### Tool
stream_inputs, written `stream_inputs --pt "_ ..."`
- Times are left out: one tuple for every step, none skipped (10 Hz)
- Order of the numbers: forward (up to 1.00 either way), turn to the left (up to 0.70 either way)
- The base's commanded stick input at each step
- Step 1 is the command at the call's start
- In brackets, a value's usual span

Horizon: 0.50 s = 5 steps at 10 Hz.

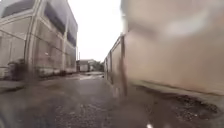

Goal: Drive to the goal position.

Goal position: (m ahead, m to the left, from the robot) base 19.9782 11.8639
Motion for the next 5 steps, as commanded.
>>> stream_inputs --pt "0.5 0.07" --pt "0.5 0.07" --pt "0.5 0.07" --pt "0.5 0.07" --pt "0.5 0.07"
